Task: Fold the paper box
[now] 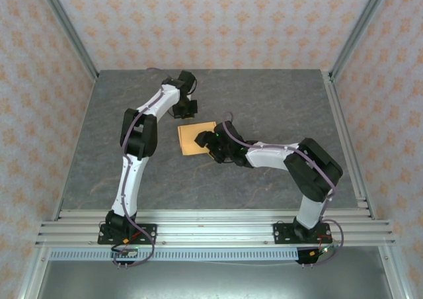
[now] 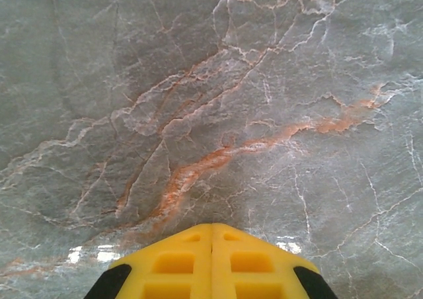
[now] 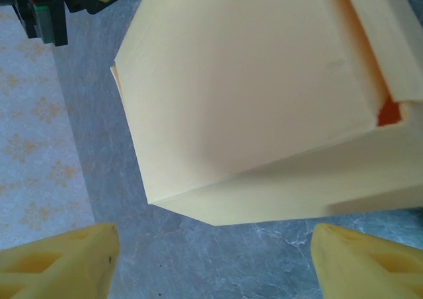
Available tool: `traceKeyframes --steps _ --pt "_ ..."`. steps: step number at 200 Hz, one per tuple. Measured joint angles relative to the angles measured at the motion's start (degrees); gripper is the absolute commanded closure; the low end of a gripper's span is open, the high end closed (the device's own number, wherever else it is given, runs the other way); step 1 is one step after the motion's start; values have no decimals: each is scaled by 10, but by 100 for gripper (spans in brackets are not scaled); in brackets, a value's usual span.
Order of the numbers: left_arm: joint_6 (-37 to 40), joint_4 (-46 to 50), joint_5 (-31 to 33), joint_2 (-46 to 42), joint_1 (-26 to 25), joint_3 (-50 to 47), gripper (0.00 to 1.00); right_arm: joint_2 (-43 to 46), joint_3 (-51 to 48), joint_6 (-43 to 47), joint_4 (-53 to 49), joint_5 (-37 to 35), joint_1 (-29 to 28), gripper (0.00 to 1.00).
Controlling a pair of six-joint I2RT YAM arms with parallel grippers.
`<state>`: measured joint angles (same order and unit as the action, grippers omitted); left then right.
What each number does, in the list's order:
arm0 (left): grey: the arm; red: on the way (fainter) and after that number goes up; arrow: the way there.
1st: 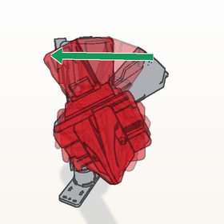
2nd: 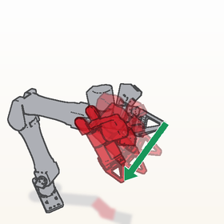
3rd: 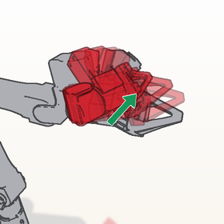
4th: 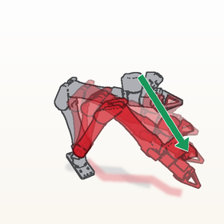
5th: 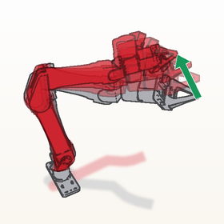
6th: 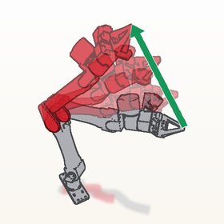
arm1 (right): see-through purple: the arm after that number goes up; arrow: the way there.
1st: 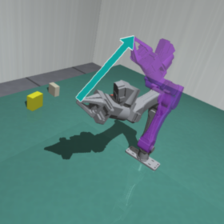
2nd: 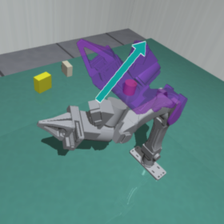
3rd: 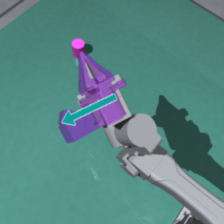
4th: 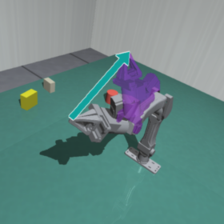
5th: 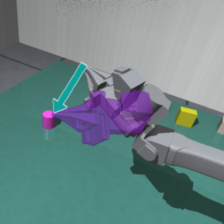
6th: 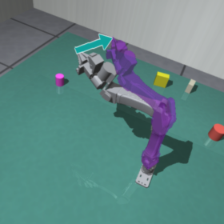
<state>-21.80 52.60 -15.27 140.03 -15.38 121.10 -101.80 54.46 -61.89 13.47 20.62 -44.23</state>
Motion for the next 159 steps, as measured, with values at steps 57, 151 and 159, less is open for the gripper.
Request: traceKeyframes --steps 57,151,159 --pt "-24 -58 -25 -64 -21 -116 100 -23 32 14 -17 0 9 23" --pt "-72 -141 -30 -140 -38 -253 100 -30 38 47 -75 0 20 26" --pt "-80 -150 -30 -150 -38 -272 100 -30 42 54 -89 0 23 28"
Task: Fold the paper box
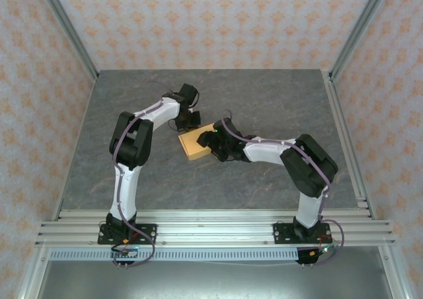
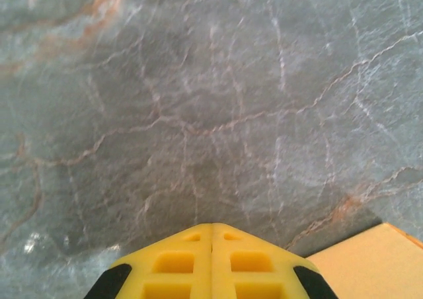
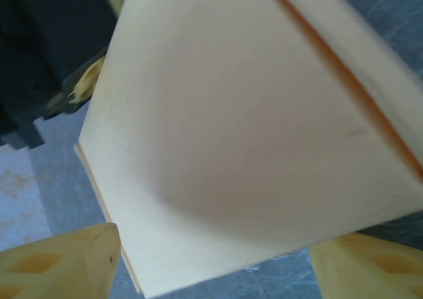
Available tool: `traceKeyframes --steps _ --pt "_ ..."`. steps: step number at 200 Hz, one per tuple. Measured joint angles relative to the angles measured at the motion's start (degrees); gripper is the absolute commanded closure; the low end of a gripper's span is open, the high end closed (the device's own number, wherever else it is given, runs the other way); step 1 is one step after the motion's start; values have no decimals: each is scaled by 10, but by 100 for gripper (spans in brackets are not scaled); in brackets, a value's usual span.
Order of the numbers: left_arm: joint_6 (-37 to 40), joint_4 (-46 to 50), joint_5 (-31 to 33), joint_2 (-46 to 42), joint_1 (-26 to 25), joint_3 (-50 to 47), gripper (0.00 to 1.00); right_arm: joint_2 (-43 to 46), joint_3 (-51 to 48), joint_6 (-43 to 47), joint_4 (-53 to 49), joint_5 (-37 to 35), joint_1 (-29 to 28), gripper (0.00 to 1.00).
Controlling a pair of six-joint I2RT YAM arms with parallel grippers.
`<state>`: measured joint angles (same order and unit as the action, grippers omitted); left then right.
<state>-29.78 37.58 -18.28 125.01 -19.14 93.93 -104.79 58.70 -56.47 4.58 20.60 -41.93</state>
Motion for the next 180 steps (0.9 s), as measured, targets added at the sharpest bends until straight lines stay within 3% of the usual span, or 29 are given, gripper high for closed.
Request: traceKeyframes --steps 33,92,146,180 --pt "-36 -46 1 -53 -2 -89 100 -10 33 34 -71 -3 12 37" --pt "-90 -88 23 -117 -19 -188 100 -28 82 105 -148 -18 22 37" --pt "-139 -134 40 -152 -44 -247 100 -54 132 176 -196 -30 32 14" --pt "-150 -125 44 -162 -58 -256 100 -55 133 194 -195 -31 35 10"
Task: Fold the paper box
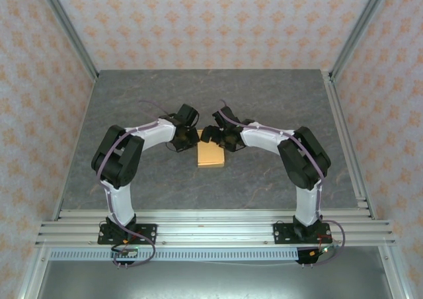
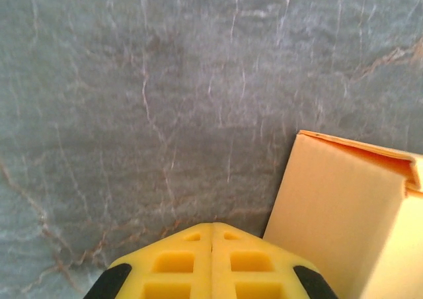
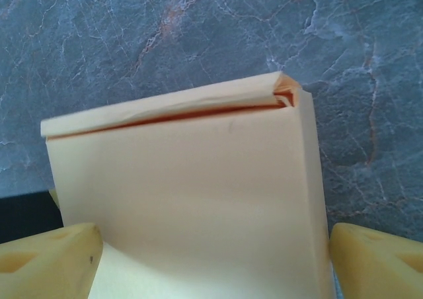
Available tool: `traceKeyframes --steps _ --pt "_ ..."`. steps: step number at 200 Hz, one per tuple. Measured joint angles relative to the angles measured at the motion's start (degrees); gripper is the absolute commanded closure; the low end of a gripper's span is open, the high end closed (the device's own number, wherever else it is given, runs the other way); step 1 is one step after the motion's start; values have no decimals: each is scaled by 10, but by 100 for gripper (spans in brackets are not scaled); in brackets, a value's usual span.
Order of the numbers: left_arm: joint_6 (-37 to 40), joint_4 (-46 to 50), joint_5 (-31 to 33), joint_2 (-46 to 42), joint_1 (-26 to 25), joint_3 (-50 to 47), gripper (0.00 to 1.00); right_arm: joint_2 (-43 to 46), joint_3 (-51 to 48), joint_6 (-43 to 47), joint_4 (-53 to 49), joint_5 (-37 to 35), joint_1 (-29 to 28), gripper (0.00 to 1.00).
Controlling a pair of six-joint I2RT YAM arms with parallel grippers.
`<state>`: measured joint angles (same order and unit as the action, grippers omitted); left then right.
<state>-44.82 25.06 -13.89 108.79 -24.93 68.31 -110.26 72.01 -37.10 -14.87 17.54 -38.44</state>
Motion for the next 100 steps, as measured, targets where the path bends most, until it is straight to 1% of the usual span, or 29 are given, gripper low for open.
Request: traceKeyframes --steps 49,100 --pt "-6 10 -2 -2 -3 0 100 -3 0 5 16 10 1 4" --pt "-18 11 -4 2 -3 1 100 -20 -3 -18 53 44 16 3"
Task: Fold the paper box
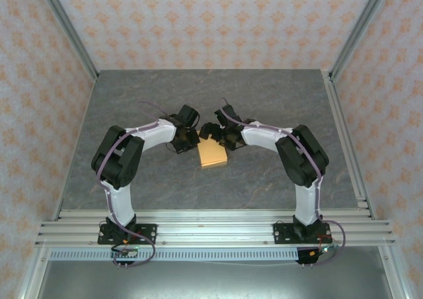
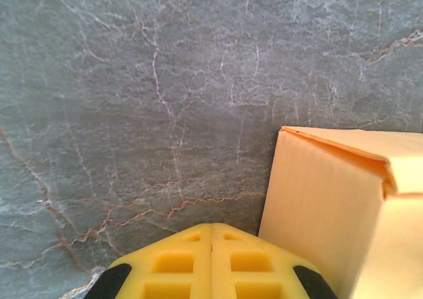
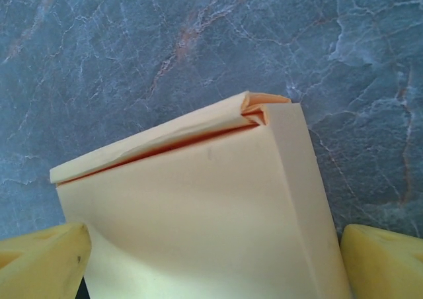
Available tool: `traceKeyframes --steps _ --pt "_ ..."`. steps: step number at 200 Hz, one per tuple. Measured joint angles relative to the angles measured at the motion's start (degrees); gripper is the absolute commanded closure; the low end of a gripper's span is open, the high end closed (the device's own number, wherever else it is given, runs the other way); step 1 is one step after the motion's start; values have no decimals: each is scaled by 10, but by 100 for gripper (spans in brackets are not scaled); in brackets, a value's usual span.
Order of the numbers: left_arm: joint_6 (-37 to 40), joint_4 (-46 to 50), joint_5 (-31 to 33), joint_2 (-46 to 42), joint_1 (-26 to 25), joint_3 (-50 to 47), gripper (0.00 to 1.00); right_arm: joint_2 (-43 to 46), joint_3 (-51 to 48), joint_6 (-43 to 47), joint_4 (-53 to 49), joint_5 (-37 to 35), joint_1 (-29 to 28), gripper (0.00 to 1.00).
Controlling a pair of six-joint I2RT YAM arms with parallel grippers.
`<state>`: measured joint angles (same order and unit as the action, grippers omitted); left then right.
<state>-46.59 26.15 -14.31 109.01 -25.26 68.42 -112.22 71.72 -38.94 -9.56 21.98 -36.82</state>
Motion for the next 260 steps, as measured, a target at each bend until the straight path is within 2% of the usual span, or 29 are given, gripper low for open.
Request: traceKeyframes --steps 66,178,260 --pt "1 47 9 20 0 40 100 30 -65 -50 88 13 9 1" --pt "5 49 8 20 10 41 100 53 -74 -28 44 -22 -10 1" --pt "6 44 32 9 56 34 100 82 -84 -23 43 -22 -11 1"
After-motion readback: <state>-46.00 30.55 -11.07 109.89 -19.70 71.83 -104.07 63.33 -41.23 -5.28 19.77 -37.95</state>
